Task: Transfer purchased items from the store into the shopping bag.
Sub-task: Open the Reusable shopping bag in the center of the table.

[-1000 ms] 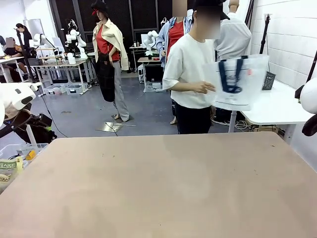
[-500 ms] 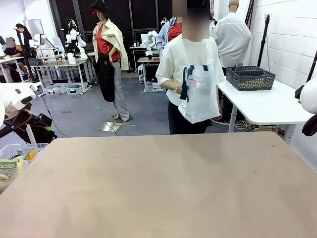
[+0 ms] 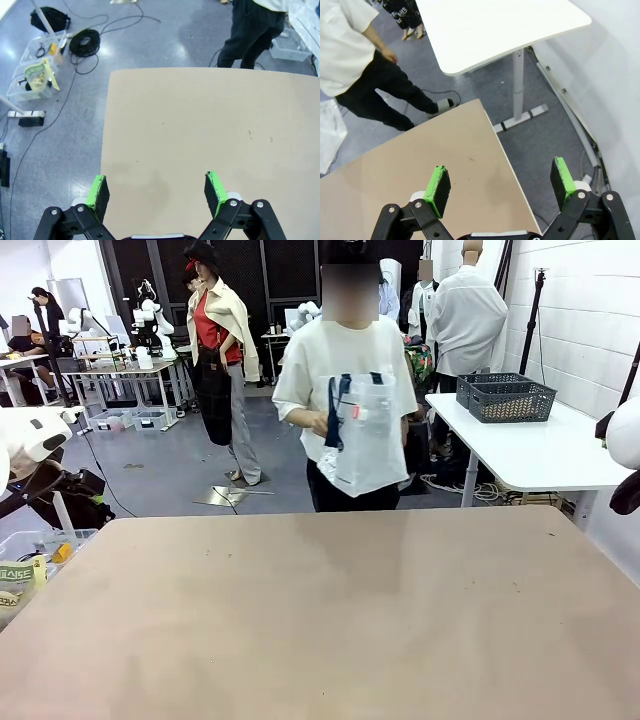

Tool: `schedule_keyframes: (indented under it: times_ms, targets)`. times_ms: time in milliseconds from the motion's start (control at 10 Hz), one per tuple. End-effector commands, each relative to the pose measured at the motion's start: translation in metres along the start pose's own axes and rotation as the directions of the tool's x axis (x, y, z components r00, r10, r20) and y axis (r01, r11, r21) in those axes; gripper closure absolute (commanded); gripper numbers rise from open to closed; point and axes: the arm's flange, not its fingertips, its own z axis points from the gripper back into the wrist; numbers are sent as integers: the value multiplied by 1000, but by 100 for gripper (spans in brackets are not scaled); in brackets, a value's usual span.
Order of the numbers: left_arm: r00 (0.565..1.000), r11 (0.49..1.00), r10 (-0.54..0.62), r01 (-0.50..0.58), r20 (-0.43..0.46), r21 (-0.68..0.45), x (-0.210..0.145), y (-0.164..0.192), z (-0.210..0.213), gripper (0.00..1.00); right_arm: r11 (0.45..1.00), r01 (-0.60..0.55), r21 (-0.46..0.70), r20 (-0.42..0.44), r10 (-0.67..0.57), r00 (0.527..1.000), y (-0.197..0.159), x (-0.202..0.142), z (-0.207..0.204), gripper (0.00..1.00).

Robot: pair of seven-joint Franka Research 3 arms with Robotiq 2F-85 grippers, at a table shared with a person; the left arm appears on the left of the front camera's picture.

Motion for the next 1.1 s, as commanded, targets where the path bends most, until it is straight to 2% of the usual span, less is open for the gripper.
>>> schedule_keyframes:
  times_ms: [0,1000]
  targets:
    - [1000,1000,-5,6,8,-5,-2,4,1,0,1000,-11,9,8,11,1000,-4,-1,2,0]
    - [1000,1000,-5,6,8,-5,-2,4,1,0,1000,-11,9,8,11,1000,-4,-1,2,0]
